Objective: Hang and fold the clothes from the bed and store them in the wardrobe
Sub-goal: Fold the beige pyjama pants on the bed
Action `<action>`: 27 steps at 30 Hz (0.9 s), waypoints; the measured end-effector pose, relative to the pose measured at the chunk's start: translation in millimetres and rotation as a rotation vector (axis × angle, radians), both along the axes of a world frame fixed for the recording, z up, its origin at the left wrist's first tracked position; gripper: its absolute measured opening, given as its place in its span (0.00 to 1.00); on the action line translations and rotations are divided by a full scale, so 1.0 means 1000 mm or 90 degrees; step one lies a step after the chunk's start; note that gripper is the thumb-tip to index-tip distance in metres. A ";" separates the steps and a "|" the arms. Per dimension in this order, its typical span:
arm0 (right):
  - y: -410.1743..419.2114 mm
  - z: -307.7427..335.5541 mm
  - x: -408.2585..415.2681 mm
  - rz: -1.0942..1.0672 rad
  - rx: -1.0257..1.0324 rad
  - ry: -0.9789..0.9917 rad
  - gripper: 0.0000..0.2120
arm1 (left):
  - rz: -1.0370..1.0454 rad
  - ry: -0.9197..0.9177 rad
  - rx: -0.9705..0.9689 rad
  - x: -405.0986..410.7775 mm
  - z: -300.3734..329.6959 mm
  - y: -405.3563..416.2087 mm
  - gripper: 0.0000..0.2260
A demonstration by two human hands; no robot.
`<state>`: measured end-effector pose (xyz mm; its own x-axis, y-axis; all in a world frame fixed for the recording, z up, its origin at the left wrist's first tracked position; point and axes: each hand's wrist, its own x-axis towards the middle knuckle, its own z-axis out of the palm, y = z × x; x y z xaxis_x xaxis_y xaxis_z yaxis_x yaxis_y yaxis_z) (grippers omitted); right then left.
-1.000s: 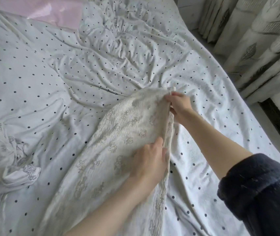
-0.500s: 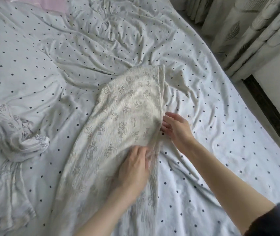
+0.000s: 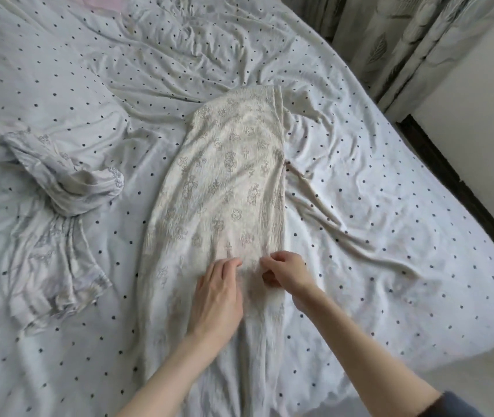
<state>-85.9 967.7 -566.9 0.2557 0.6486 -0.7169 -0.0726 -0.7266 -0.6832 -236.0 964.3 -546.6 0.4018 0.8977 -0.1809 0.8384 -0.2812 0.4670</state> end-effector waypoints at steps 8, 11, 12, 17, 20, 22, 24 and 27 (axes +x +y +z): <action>-0.044 0.007 0.001 -0.099 0.065 -0.076 0.08 | -0.085 -0.021 -0.043 -0.049 -0.013 -0.057 0.19; -0.073 0.002 -0.014 -0.038 0.045 -0.043 0.13 | -0.105 -0.028 -0.048 -0.067 -0.017 -0.077 0.20; -0.086 -0.002 -0.022 -0.021 0.035 -0.059 0.15 | -0.108 -0.027 -0.045 -0.075 -0.018 -0.084 0.19; -0.160 -0.027 -0.068 -0.026 -0.013 -0.070 0.18 | 0.014 -0.043 -0.044 -0.114 -0.018 -0.116 0.16; -0.186 -0.036 -0.087 -0.029 -0.017 -0.097 0.15 | 0.180 -0.047 -0.026 -0.137 -0.019 -0.132 0.19; -0.194 -0.040 -0.093 -0.026 -0.009 -0.136 0.20 | 0.299 -0.072 -0.094 -0.150 -0.023 -0.138 0.23; -0.199 -0.043 -0.096 -0.004 -0.031 -0.155 0.23 | 0.387 -0.100 -0.213 -0.159 -0.029 -0.139 0.23; -0.211 -0.047 -0.100 0.001 -0.114 -0.069 0.23 | 0.392 -0.081 -0.368 -0.167 -0.036 -0.145 0.13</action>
